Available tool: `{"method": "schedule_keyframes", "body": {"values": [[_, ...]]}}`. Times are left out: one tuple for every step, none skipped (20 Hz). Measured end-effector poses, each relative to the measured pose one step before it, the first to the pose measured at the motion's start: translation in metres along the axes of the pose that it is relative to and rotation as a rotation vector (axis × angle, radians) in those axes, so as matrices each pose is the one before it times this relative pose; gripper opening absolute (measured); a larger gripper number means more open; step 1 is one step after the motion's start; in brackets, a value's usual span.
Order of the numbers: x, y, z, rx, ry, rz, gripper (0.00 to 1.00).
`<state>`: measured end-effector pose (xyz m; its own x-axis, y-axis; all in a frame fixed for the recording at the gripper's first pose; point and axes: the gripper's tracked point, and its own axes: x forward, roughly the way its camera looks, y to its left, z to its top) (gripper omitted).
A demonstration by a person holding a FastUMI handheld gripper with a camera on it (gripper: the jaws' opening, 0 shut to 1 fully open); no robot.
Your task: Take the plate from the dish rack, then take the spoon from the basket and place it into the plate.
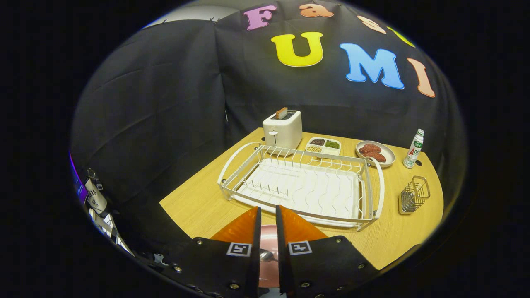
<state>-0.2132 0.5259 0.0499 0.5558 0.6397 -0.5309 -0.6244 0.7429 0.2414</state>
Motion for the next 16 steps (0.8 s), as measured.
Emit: {"method": "schedule_keyframes", "body": {"values": [[-0.00092,-0.00578,-0.00143,0.00088,-0.00101,-0.01356,0.18],[0.00054,-0.00855,0.00031,0.00416,-0.00326,-0.01780,0.19],[-0.00121,-0.00553,-0.00264,0.00695,-0.00242,-0.01284,0.18],[-0.00256,-0.00911,0.00081,0.00700,-0.00371,-0.01621,0.18],[-0.00262,-0.01044,0.00153,0.00628,-0.00663,-0.01696,0.18],[-0.00304,-0.01100,0.00249,0.00733,-0.00941,-0.01907,0.18],[-0.00235,-0.01290,0.00184,0.00963,-0.01068,-0.02260,0.18],[-0.00467,-0.01372,0.00304,0.01155,-0.01215,-0.02544,0.18],[-0.00516,-0.01350,0.00339,0.01256,-0.01305,-0.02391,0.18],[-0.00441,-0.01471,0.00537,0.01375,-0.01566,-0.02695,0.18],[-0.00556,-0.01508,0.00609,0.01243,-0.01606,-0.02243,0.18],[-0.00534,-0.01562,0.00877,0.00899,-0.02183,-0.02468,0.18],[-0.00611,-0.01517,0.00924,0.00811,-0.01984,-0.02301,0.18],[-0.00528,-0.01343,0.01162,0.00698,-0.02182,-0.01502,0.18],[-0.00626,-0.01249,0.01486,0.00592,-0.02964,-0.01383,0.18],[-0.00628,-0.01129,0.01721,0.00407,-0.03088,-0.01205,0.18]]}}
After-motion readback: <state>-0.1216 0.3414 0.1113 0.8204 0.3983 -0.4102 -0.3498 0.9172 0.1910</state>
